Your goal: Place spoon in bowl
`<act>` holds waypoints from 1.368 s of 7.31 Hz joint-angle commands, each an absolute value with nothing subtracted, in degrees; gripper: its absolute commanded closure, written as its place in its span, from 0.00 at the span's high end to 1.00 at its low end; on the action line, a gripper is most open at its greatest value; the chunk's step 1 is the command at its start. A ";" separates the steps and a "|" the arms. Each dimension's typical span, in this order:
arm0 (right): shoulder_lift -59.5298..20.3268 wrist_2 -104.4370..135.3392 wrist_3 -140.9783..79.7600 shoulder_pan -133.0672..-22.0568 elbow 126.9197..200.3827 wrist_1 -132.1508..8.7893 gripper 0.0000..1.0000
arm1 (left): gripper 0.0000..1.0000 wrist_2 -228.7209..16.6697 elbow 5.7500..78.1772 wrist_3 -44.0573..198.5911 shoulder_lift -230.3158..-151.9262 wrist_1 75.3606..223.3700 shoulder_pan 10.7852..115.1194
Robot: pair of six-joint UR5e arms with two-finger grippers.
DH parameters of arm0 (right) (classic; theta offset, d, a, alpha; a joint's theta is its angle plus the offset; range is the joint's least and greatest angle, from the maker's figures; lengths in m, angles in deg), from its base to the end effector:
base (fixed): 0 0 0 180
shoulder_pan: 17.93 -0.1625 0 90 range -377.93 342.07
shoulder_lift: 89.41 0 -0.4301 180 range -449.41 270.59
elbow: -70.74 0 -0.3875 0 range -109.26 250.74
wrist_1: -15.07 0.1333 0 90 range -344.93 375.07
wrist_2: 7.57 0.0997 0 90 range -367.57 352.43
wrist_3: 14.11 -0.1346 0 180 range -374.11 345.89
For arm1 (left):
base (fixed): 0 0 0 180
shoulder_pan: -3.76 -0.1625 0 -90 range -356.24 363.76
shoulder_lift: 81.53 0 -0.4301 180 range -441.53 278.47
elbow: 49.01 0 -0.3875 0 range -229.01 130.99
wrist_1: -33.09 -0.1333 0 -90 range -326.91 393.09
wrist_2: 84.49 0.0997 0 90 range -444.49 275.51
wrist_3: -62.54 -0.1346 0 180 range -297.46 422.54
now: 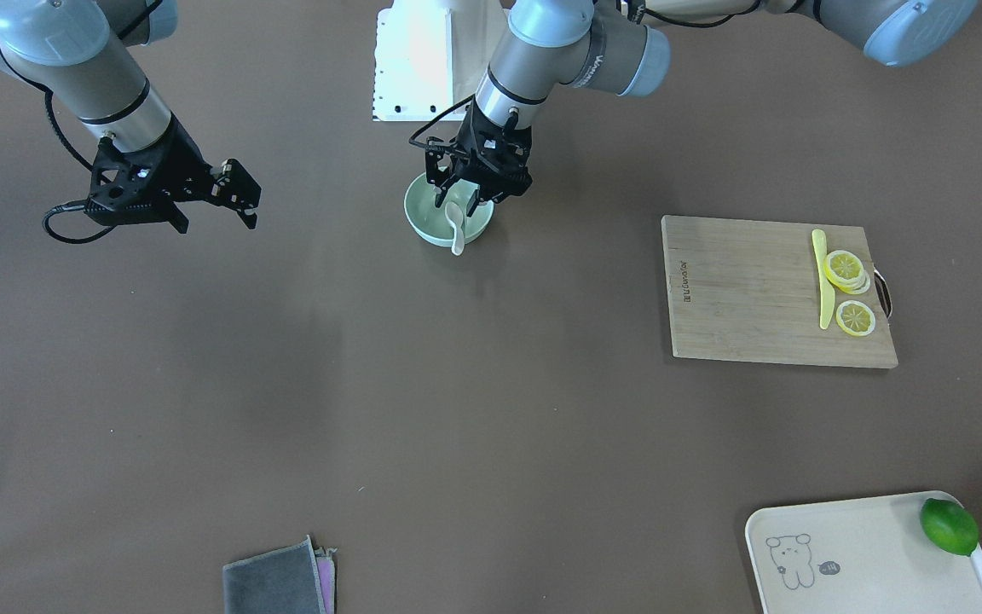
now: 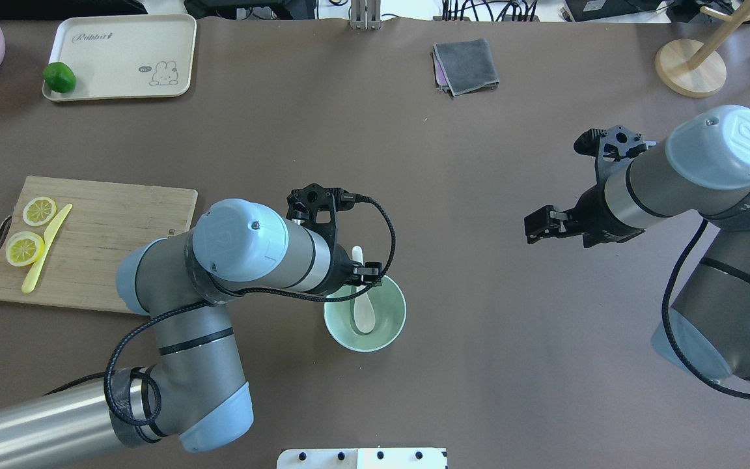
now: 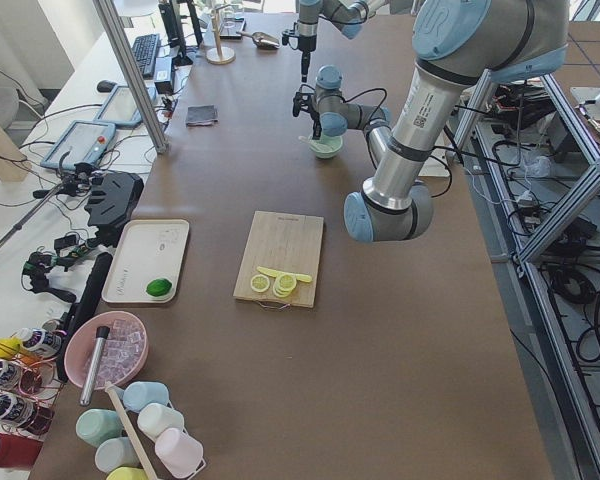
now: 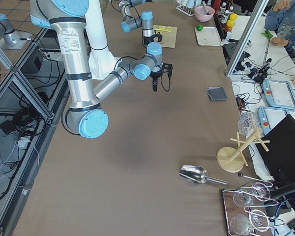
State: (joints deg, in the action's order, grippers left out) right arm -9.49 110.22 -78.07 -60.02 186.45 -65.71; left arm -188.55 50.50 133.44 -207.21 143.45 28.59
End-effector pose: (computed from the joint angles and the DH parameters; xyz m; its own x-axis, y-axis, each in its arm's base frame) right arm -0.3566 -0.4172 0.3730 0.6243 0.0406 0.7801 -0.0826 0.9965 0.0143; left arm 0.5786 -0.3786 0.2002 0.4226 0.1542 -0.8931 0.0723 0.9765 0.2029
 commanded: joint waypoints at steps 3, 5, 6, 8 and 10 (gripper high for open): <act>-0.50 112.03 -59.45 -69.65 185.97 -65.79 1.00 | 0.98 -204.35 53.30 107.29 -193.36 139.12 49.67; 3.39 120.87 -40.75 -82.72 180.56 -65.88 1.00 | 0.98 -206.56 53.39 85.40 -191.48 123.70 60.38; 3.58 123.45 -30.99 -89.14 175.73 -65.97 1.00 | 0.98 -210.84 53.39 76.08 -188.69 120.13 67.15; 3.23 125.22 -14.62 -99.28 166.67 -66.06 1.00 | 0.98 -219.81 53.21 62.24 -179.83 120.28 79.55; 3.49 125.32 -12.18 -102.38 164.70 -66.06 1.00 | 0.98 -223.96 53.56 57.97 -171.38 122.64 85.91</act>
